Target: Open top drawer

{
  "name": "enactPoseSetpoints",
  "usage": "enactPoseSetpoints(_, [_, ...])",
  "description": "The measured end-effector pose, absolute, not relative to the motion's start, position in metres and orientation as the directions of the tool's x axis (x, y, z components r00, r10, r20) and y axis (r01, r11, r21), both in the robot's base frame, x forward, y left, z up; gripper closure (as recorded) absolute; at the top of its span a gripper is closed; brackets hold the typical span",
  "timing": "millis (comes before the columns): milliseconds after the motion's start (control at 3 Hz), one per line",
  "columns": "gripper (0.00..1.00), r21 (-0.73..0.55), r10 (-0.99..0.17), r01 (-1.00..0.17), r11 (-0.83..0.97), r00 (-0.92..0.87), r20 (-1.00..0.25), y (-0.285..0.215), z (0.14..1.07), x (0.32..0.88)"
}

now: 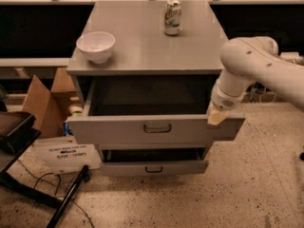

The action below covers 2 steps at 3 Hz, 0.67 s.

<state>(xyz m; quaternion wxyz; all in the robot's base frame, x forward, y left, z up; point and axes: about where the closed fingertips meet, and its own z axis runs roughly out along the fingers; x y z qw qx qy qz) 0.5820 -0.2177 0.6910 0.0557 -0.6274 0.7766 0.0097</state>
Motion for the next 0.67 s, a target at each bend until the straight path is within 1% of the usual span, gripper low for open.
enactPoseSetpoints(333, [1.0,-0.055,-0.973,-0.976,0.212,-0.206,-0.099,-0.216,0.691,0.582])
enactPoseSetpoints(667, [1.0,-0.037,-0.97,-0.972,0.232,-0.228,-0.087,-0.224,0.691,0.566])
